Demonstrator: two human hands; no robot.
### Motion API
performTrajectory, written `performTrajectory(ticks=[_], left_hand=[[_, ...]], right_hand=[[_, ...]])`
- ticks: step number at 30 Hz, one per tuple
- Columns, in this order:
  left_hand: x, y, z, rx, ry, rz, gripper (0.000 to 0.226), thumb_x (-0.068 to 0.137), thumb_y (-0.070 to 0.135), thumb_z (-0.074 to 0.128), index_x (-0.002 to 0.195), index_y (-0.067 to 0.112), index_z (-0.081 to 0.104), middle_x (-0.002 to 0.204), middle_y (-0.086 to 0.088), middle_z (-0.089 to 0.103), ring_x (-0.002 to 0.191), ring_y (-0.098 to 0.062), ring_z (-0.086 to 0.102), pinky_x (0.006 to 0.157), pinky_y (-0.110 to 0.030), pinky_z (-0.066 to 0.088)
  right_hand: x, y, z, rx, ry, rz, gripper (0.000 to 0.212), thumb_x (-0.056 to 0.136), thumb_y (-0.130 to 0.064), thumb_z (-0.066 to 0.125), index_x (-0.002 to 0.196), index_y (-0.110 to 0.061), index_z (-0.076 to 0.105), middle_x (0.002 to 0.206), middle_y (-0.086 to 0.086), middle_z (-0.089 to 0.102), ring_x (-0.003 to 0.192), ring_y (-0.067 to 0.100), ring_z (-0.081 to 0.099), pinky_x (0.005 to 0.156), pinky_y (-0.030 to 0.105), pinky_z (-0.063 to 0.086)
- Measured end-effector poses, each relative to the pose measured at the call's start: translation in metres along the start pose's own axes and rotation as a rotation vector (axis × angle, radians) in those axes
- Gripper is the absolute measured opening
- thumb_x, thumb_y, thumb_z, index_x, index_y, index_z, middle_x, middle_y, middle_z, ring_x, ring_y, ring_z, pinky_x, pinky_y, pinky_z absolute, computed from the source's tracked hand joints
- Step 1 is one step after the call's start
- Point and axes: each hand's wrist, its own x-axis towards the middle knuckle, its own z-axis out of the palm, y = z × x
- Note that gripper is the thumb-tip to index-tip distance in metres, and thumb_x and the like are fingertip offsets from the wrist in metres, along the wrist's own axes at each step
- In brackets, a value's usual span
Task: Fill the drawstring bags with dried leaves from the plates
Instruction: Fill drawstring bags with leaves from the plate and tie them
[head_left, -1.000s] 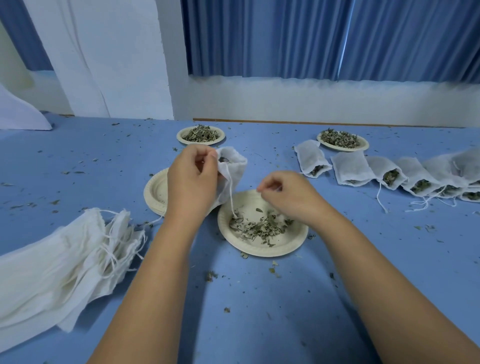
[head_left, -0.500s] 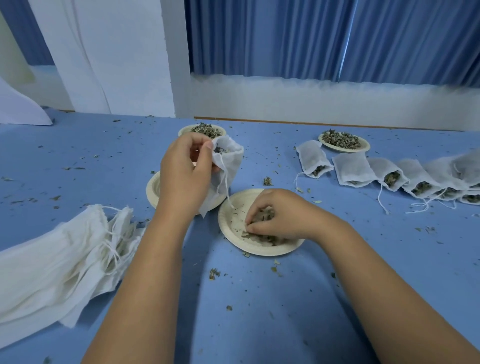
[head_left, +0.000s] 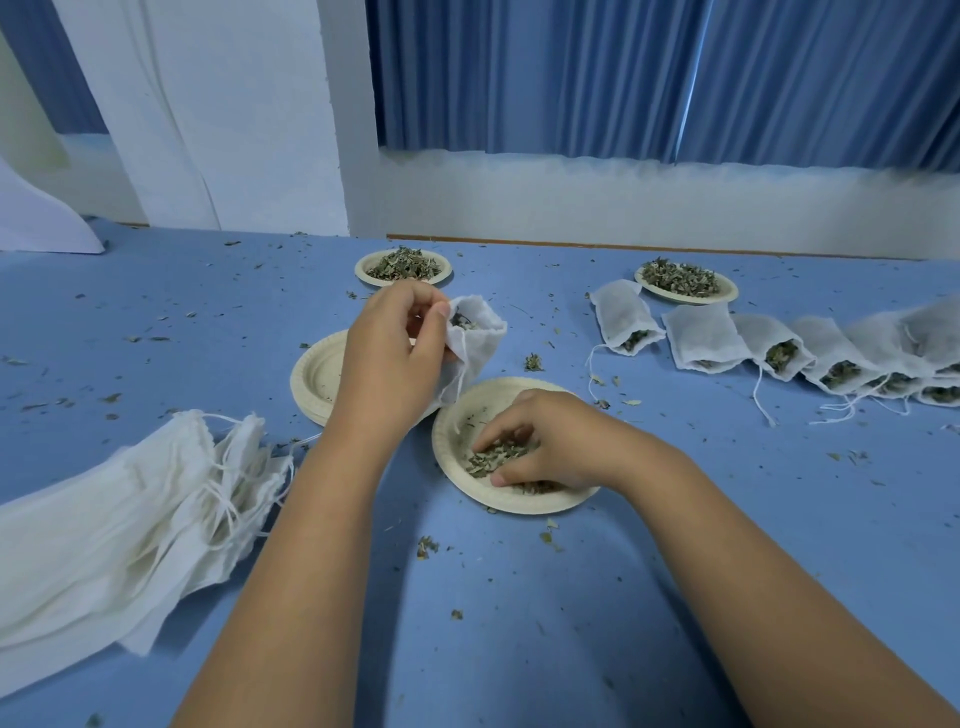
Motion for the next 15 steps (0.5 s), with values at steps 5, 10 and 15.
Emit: performTrajectory(ticks=[5,10,15], left_hand=[[0.000,0.000,0.002,0.013,-0.026,0.006,0.021,0.099,0.020,0.053,0.084,0.035,0.055,0.094,0.004,0.065,0.093,-0.015,0.061,0.074,-0.018,0.043],[-0.002,0.000,0.001,0.033,-0.043,-0.009,0.022,0.099,0.021,0.054,0.083,0.036,0.055,0.095,0.006,0.064,0.090,-0.009,0.060,0.071,-0.010,0.043],[-0.003,0.001,0.002,0.008,-0.087,-0.047,0.023,0.096,0.020,0.058,0.079,0.036,0.058,0.084,0.012,0.065,0.076,-0.005,0.061,0.064,-0.009,0.045]], right_hand=[[0.002,-0.004,0.005,-0.002,0.023,-0.063,0.020,0.083,-0.027,0.076,0.102,-0.031,0.075,0.079,-0.025,0.052,0.077,-0.017,0.047,0.068,0.001,0.034],[0.002,-0.005,0.006,0.011,0.037,-0.052,0.015,0.085,-0.026,0.074,0.100,-0.028,0.076,0.083,-0.016,0.062,0.082,0.005,0.056,0.072,0.016,0.043],[-0.005,0.003,-0.018,0.203,0.188,0.022,0.008,0.081,-0.025,0.078,0.089,-0.027,0.078,0.085,-0.007,0.071,0.074,0.003,0.061,0.068,0.019,0.048]])
